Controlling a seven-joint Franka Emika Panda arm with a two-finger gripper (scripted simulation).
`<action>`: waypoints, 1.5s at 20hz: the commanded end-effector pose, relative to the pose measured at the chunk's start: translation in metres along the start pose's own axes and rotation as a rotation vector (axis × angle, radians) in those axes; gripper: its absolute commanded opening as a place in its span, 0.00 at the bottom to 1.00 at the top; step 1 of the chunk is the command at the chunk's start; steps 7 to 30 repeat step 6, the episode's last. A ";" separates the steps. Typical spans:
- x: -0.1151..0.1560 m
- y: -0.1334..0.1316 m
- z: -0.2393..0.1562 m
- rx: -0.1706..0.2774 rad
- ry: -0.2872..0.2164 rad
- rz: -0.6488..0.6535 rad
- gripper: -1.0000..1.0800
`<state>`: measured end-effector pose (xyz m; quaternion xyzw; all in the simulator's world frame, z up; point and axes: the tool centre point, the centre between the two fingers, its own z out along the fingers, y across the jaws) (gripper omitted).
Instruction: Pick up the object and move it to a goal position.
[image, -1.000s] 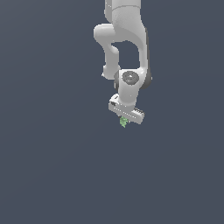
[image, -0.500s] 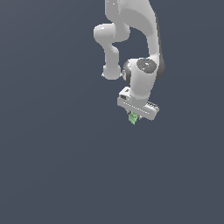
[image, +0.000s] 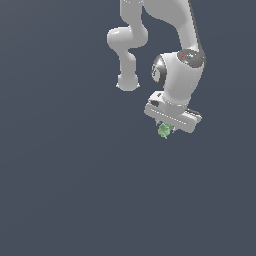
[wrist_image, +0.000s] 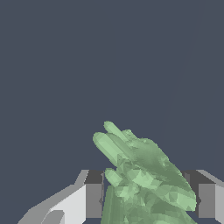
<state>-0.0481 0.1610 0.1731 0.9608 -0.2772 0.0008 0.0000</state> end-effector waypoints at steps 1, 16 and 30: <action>-0.001 -0.006 -0.007 -0.001 -0.001 0.001 0.00; -0.001 -0.010 -0.011 -0.001 -0.001 0.001 0.00; -0.001 -0.010 -0.011 -0.001 -0.001 0.001 0.00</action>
